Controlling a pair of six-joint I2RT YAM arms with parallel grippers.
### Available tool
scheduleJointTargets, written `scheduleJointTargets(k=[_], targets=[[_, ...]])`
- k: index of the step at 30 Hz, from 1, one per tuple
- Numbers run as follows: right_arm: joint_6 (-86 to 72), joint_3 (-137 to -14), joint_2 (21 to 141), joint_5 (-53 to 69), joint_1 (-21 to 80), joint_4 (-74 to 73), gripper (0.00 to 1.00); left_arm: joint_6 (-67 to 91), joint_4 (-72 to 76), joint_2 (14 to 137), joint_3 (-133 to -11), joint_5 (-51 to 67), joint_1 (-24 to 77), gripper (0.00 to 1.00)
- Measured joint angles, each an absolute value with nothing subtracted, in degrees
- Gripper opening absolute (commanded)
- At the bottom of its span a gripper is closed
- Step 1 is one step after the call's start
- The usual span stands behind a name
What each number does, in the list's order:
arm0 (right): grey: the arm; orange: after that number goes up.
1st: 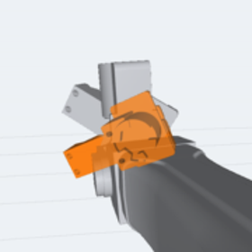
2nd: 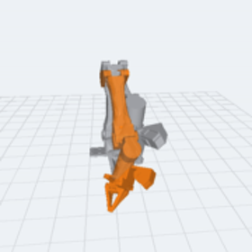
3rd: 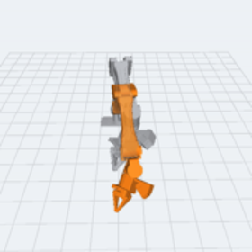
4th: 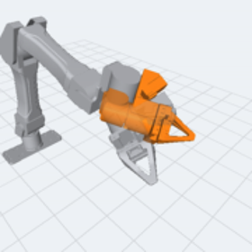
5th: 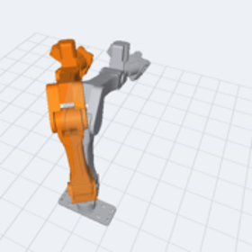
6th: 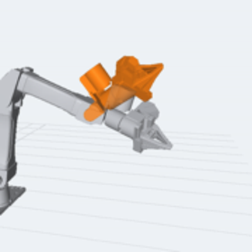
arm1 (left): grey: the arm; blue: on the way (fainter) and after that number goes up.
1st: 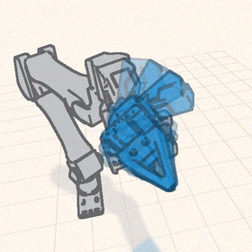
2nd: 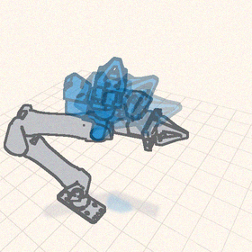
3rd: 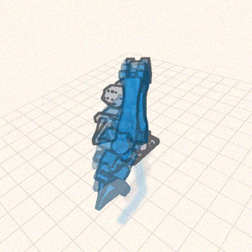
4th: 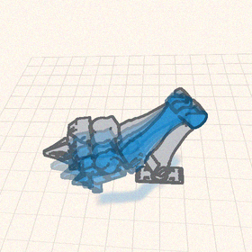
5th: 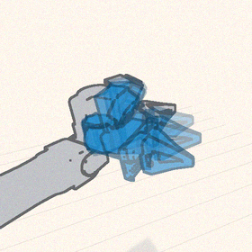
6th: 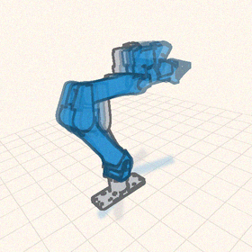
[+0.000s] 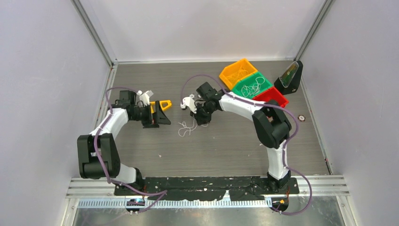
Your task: Untangle the cables
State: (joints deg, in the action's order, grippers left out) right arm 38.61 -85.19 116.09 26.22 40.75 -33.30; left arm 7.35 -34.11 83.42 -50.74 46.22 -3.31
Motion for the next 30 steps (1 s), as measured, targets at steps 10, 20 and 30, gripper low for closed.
scheduleJointTargets(k=[10, 20, 30], targets=[[39.3, -91.6, 92.2, 31.6, 29.0, -36.0, 0.05, 7.4, -32.0, 77.6, -51.6, 48.2, -5.1, 0.96], [45.0, -95.5, 91.6, 28.6, 17.1, -47.4, 0.06, 8.6, -31.0, 78.1, -55.5, 48.8, -5.1, 0.96], [48.6, -102.9, 99.7, 15.1, 6.5, -56.9, 0.06, 10.0, -30.3, 78.5, -55.5, 49.4, -5.1, 0.96]])
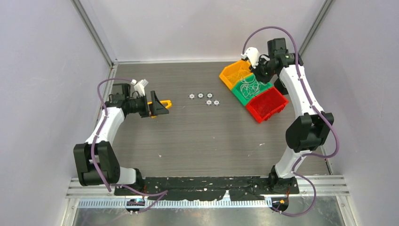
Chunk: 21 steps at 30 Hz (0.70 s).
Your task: Untangle the cables
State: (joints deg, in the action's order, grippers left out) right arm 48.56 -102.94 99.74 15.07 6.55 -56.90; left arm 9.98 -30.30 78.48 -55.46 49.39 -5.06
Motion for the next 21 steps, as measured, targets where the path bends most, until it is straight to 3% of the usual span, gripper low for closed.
scheduleJointTargets(k=[13, 21], targets=[[52.1, -113.3, 113.4, 3.8, 0.6, -57.5, 0.06, 10.3, -30.3, 79.8, -55.8, 49.5, -5.1, 0.95], [58.6, -113.7, 122.3, 2.0, 2.2, -52.7, 0.05, 10.2, -30.7, 81.3, -58.2, 49.5, -5.1, 0.95]])
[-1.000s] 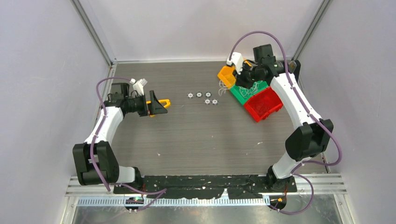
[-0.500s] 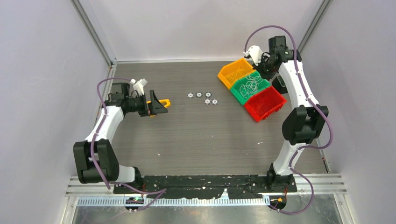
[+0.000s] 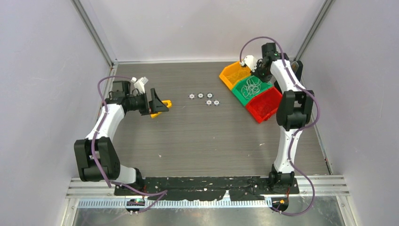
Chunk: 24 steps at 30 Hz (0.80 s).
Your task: Untangle the cables
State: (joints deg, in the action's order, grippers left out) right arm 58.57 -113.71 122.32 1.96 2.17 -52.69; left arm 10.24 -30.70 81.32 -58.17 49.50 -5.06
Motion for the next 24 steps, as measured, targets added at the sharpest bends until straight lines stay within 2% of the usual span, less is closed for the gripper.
scheduleJointTargets(k=[10, 12, 19, 24], targets=[[64.6, -112.4, 127.1, 4.4, 4.8, -49.3, 0.06, 10.3, -30.7, 82.4, -58.2, 49.5, -5.1, 0.95], [64.9, -112.4, 127.7, 4.6, 4.9, -48.7, 0.08, 10.2, -30.8, 82.7, -58.4, 49.5, -5.1, 0.95], [64.4, -111.8, 129.3, 4.5, 5.0, -48.0, 0.3, 8.7, -31.6, 83.0, -61.0, 49.5, -5.1, 0.96], [63.3, -109.6, 127.7, 4.7, 4.2, -47.7, 0.5, 6.3, -31.7, 82.8, -62.0, 49.3, -5.1, 0.97]])
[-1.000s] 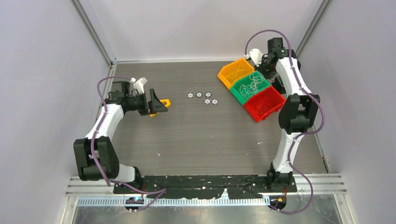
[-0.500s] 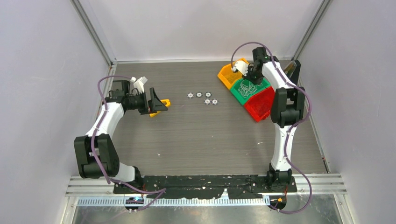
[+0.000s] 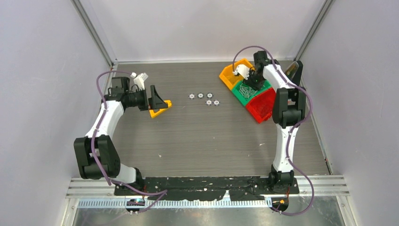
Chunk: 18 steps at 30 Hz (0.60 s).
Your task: Untangle the cables
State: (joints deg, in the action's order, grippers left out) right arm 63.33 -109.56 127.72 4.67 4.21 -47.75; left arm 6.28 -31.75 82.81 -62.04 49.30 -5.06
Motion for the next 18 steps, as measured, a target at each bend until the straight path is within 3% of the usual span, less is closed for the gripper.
scheduleJointTargets(k=[3, 13, 18], targets=[[62.2, -108.0, 124.6, 5.6, 3.4, -48.2, 0.57, 4.3, -32.5, 82.1, -62.6, 48.9, -5.1, 0.98], [56.6, -107.9, 108.5, 11.1, 0.7, -49.0, 0.97, -3.9, -39.2, 78.7, -68.6, 44.7, -5.1, 1.0], [50.1, -107.7, 100.9, 16.8, -2.8, -49.4, 0.96, -8.0, -47.4, 79.1, -79.9, 40.8, -5.1, 1.0]])
